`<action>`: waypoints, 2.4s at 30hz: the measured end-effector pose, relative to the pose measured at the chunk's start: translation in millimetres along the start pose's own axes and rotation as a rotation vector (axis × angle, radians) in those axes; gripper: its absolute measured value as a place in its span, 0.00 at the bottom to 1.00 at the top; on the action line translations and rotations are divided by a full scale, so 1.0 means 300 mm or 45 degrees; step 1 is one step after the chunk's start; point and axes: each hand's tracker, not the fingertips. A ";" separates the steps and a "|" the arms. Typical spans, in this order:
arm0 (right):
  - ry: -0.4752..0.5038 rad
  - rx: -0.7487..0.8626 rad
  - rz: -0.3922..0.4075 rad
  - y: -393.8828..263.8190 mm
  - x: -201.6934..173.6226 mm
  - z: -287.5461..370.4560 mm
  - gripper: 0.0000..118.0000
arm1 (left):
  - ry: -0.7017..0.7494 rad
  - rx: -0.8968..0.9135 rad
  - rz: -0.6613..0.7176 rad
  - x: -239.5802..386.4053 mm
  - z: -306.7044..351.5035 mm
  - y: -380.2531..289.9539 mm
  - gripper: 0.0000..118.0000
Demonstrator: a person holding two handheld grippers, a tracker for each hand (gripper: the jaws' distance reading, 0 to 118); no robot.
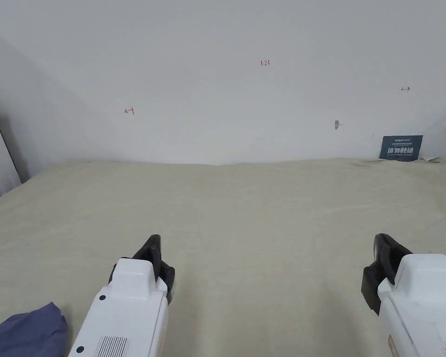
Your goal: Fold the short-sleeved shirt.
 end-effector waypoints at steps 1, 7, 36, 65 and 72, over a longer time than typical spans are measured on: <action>0.002 0.001 0.000 0.000 -0.001 0.001 0.00 | 0.000 -0.001 -0.002 0.000 -0.001 0.000 0.00; 0.002 0.005 0.000 0.003 -0.003 0.002 0.00 | 0.004 -0.001 0.006 -0.005 0.000 0.002 0.00; -0.028 0.036 -0.042 -0.004 0.000 0.013 1.00 | 0.010 0.022 0.057 -0.024 0.010 -0.001 1.00; -0.025 0.049 -0.045 0.000 -0.004 0.016 1.00 | 0.044 0.027 0.091 -0.047 0.008 -0.007 1.00; -0.025 0.053 -0.044 0.004 -0.002 0.018 1.00 | 0.044 0.020 0.097 -0.054 0.005 -0.008 1.00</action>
